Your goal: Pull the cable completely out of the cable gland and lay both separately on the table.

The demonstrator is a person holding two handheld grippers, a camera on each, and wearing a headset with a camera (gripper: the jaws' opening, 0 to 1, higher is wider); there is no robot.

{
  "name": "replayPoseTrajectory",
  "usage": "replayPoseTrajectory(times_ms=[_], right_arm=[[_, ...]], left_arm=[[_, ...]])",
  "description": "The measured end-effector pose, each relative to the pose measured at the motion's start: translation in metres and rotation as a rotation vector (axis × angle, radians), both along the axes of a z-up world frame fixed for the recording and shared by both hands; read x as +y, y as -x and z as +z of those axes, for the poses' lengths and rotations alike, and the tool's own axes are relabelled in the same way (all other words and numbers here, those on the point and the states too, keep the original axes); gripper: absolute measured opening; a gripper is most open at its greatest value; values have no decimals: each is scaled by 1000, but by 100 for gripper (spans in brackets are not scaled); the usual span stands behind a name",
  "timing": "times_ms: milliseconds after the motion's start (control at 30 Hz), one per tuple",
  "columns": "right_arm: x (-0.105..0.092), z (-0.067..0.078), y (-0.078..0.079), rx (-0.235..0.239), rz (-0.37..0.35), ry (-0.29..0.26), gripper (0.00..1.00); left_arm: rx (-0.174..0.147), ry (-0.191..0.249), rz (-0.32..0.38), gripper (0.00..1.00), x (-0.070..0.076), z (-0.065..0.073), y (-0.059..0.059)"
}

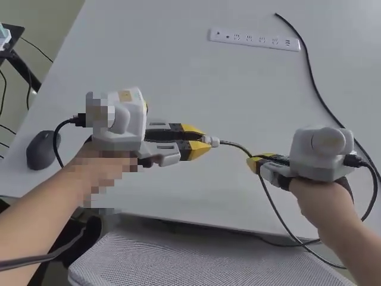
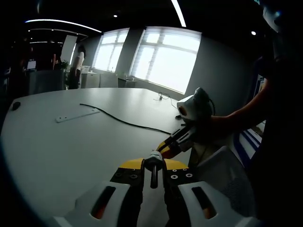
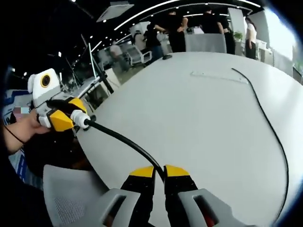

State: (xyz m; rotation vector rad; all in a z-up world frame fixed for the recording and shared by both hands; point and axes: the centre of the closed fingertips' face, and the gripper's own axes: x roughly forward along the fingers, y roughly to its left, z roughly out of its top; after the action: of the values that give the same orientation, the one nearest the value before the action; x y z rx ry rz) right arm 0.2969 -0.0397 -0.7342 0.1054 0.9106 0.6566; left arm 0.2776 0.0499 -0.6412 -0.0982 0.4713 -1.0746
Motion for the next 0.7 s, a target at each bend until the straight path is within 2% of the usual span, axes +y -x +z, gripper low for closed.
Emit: replayPoseTrajectory(times_ms=[67, 167, 333, 700], right_arm=[[-2, -7, 0, 60, -49, -39, 2], [-3, -11, 3, 86, -60, -40, 2], [1, -7, 5, 29, -15, -2, 2], [-3, -4, 2, 4, -18, -16, 3]], left_arm=[[1, 0, 0, 15, 0, -1, 0], [2, -4, -3, 15, -1, -2, 1], [4, -3, -1, 15, -1, -2, 1], [0, -1, 0, 15, -1, -1, -1]])
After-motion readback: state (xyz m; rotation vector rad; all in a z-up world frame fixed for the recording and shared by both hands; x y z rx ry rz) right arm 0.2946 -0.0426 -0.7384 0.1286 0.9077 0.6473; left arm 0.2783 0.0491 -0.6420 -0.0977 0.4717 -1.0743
